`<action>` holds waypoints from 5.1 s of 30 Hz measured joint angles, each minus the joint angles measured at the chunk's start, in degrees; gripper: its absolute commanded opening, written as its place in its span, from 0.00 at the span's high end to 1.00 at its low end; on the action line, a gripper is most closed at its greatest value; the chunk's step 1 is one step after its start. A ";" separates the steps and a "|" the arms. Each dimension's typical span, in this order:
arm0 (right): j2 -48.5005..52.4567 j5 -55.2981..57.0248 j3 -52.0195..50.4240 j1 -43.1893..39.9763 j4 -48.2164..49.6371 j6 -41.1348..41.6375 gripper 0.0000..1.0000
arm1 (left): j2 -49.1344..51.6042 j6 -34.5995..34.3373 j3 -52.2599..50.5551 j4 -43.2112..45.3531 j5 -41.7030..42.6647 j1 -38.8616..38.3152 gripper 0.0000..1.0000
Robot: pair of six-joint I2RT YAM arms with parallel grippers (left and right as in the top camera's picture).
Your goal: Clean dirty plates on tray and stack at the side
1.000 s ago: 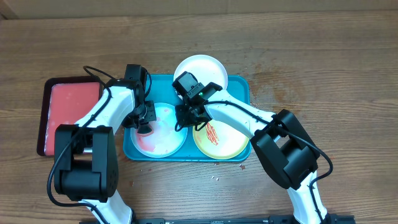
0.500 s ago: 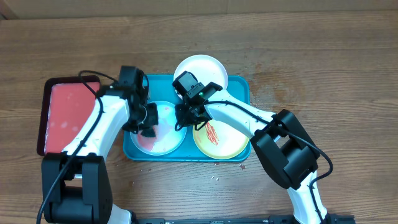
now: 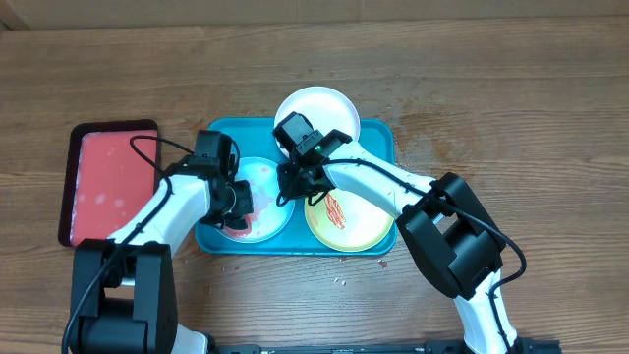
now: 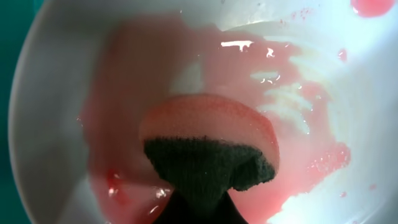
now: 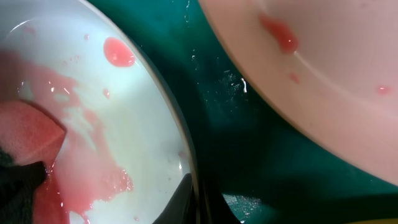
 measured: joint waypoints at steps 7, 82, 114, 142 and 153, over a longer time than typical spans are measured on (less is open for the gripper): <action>0.00 -0.20 -0.02 0.07 0.11 0.22 0.96 | -0.13 -2.03 -0.37 2.03 -12.70 -0.76 0.96; 0.00 0.09 0.00 0.02 -0.17 0.42 0.96 | -4.17 -10.34 -7.34 22.64 -19.06 -0.28 0.96; 0.00 0.22 0.00 0.02 -0.13 -0.04 0.96 | -5.79 -10.05 -5.81 3.50 -4.44 -0.24 0.96; -0.07 3.34 3.67 0.50 -3.98 -4.83 0.96 | -23.43 -6.58 12.63 4.17 -24.52 7.58 0.96; -2.62 28.37 19.21 8.02 -9.68 -13.18 0.96 | -22.53 -13.00 12.57 -4.63 -19.63 27.78 0.96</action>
